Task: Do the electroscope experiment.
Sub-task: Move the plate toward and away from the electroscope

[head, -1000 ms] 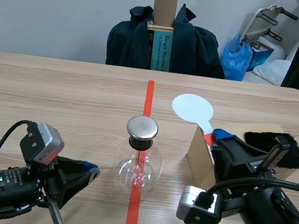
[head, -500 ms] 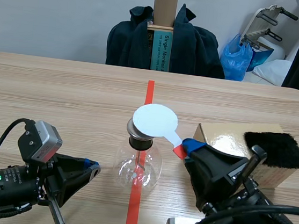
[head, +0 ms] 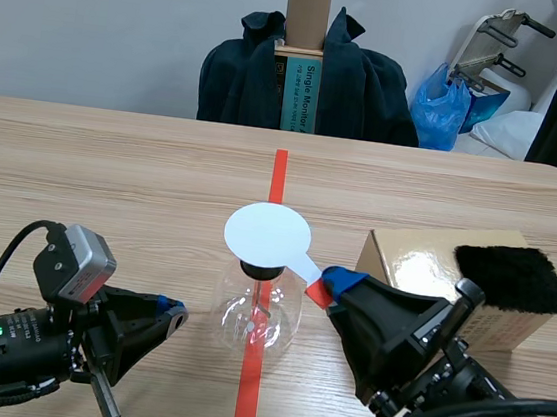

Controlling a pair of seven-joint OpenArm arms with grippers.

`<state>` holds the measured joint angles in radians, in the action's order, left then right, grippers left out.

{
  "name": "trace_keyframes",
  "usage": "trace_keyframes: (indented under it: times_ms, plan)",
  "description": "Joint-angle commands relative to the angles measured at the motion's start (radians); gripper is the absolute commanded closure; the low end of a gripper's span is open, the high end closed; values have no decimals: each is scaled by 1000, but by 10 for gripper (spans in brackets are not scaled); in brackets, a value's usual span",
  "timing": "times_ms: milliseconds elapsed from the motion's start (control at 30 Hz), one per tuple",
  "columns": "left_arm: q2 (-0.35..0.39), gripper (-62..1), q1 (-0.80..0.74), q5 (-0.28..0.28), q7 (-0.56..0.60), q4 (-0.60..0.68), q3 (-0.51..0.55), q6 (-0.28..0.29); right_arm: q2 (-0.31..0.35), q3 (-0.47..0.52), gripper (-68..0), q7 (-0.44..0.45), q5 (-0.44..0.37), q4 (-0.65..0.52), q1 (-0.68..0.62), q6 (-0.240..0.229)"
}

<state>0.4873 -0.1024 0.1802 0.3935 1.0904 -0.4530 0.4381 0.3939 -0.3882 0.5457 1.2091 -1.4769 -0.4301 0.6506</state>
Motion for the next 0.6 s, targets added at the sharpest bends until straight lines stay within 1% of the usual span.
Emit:
trace_keyframes:
  times_ms: [0, 100, 200, 400, 567]
  plan:
    - [-5, -32, 6, 9, 14, 14, 0, -2, 10, 2, -7, 0, -4, -8, 14, 15]
    - [-5, -32, 6, 9, 14, 14, 0, -2, 10, 2, -7, -1, -4, -8, 14, 15]
    - [-5, -32, 6, 9, 14, 14, 0, -2, 10, 2, -6, -20, -4, -8, 14, 15]
    - [-5, -32, 6, 9, 14, 14, 1, -2, 11, 4, -7, -115, -4, -8, 14, 15]
    - [-5, -32, 6, 9, 14, 14, 1, -2, 11, 29, -7, -190, -5, -8, 14, 15]
